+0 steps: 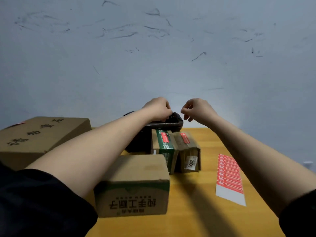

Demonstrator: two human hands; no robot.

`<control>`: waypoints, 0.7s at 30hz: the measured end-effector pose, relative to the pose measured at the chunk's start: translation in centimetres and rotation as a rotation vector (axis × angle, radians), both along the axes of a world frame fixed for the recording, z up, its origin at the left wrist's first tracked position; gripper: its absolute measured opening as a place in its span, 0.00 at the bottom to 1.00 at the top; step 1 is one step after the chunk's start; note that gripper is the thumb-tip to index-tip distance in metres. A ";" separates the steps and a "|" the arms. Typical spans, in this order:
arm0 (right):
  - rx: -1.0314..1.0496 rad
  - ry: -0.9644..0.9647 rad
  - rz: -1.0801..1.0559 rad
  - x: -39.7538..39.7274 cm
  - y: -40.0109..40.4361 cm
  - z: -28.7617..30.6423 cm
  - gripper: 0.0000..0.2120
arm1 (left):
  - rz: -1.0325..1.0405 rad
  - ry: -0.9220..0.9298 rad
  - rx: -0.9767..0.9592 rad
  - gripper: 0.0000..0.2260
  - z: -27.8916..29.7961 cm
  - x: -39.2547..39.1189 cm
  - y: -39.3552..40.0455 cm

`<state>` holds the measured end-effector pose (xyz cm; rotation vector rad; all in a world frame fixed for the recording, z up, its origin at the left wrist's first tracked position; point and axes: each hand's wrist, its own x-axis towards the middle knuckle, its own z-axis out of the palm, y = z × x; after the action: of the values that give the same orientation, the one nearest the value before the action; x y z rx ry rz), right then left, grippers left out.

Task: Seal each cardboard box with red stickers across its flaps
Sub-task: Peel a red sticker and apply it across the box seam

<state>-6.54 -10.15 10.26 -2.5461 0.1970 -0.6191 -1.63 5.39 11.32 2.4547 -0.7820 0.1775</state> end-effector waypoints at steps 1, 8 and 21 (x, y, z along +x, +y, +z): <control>0.015 0.002 -0.002 -1.1 -0.5 -0.2 0.05 | -0.015 0.000 -0.005 0.08 -0.1 -1.0 -0.6; 0.071 0.061 -0.043 -6.9 -3.7 -2.5 0.04 | -0.098 0.013 0.036 0.10 -1.1 -7.1 -4.9; 0.098 0.216 -0.150 -11.9 -8.3 -10.4 0.06 | -0.145 0.165 0.160 0.09 -9.0 -11.6 -11.8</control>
<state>-18.45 -18.49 -0.14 -2.5155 0.4855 -0.3779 -13.24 -6.41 2.27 2.5088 -0.9269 -0.1455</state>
